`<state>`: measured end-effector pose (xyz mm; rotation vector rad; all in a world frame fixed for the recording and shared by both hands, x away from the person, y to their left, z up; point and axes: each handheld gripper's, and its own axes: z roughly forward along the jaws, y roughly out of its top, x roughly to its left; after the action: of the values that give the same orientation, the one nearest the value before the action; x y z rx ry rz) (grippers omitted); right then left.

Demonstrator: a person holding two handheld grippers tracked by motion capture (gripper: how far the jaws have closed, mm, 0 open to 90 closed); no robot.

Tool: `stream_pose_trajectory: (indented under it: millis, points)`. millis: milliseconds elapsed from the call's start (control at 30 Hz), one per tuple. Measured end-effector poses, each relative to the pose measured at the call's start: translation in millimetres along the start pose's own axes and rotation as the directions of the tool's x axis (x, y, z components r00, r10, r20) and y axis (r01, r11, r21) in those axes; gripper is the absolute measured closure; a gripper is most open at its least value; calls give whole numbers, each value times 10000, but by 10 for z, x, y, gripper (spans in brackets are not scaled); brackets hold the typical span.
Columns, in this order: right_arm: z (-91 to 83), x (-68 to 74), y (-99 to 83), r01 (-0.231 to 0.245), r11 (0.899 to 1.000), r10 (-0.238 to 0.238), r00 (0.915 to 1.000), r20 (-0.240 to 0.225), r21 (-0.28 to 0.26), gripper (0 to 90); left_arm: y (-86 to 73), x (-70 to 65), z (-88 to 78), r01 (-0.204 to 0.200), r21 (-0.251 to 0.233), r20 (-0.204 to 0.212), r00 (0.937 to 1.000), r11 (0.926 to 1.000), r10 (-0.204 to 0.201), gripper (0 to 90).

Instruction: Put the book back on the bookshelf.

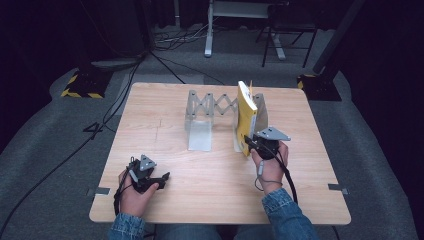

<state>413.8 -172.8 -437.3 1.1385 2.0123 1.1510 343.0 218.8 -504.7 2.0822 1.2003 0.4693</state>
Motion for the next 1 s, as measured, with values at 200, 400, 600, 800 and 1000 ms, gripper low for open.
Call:
stream_pose_trajectory:
  millis: [200, 400, 600, 800, 1000]
  points:
    - [96, -3, -26, 2, 9995, -4, 10000, 53, 322, 737, 1, 1, -1, -7, 20, 10, 10000, 10000, 7, 265]
    - [115, -38, -29, -114, 9996, 111, 9999, 132, 276, 737, 1, 1, -1, -13, 19, 12, 10000, 10000, 13, 265]
    - [127, -53, -29, -179, 9996, 176, 9997, 145, 219, 740, 1, 1, -2, -18, 30, 9, 10000, 10000, 18, 265]
    - [151, -57, -24, -167, 9997, 165, 9998, 104, 159, 739, 1, 1, -4, -55, 52, 15, 10000, 10000, 55, 265]
    - [127, -60, -34, -95, 9999, 94, 9999, 89, 103, 710, 1, 0, -5, -65, 63, 34, 10000, 10000, 65, 263]
